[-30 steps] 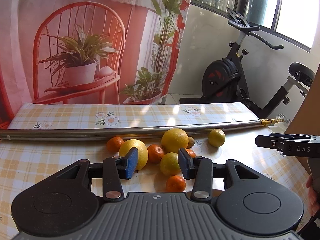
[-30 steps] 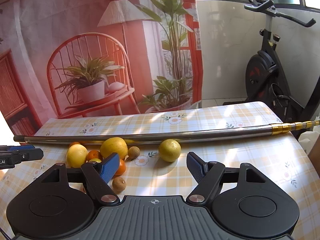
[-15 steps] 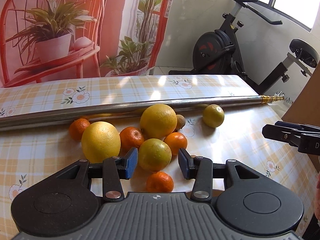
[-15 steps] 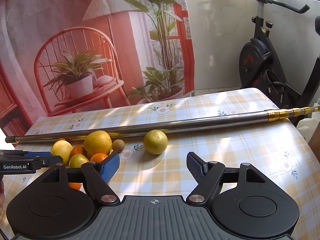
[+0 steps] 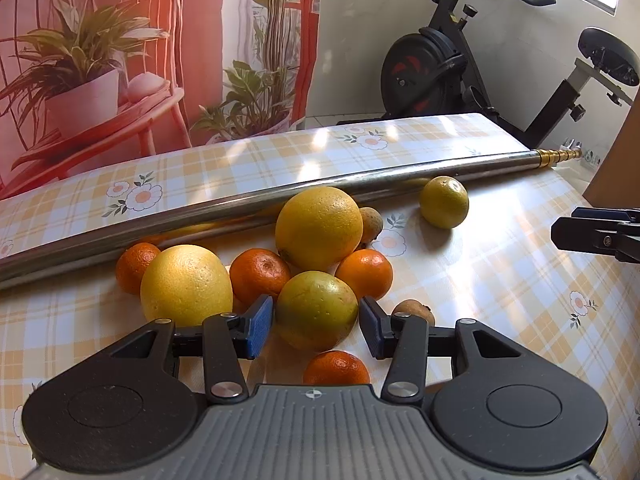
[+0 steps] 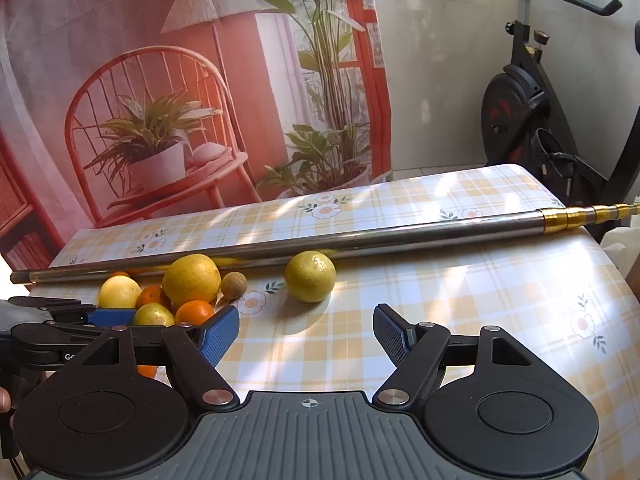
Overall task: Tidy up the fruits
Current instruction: 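Grasp the green-yellow grapefruit with the left tool while the right tool approaches the yellow grapefruit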
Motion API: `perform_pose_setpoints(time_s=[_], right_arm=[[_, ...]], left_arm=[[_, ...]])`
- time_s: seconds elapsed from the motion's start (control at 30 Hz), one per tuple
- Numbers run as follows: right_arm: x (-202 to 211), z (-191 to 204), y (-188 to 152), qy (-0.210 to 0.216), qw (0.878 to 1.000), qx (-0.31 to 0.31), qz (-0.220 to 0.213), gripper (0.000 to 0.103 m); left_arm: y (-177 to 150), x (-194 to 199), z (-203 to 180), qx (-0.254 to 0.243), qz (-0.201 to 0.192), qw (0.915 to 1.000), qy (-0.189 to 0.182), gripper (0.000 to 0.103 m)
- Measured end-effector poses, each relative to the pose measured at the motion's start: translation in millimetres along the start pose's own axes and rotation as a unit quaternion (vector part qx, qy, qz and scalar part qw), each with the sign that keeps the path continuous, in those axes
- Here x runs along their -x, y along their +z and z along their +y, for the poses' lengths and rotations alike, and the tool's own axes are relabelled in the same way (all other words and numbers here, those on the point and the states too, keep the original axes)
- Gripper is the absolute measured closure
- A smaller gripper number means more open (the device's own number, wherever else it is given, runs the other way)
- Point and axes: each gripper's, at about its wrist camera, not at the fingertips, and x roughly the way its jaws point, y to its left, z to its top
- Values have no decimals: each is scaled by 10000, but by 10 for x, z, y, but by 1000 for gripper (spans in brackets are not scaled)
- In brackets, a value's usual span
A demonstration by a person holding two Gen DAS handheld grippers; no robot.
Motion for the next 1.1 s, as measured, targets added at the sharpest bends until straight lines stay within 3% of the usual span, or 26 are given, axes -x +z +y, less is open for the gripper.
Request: perform_pose_setpoints(time_s=[0.53, 1.1], right_arm=[[-60, -64, -36, 2, 9999, -123, 89, 32], [-22, 11, -30, 101, 9999, -47, 95, 32]], left_arm=[[-41, -76, -39, -96, 34, 9999, 124, 54], [-268, 722, 53, 250, -520, 9983, 113, 54]])
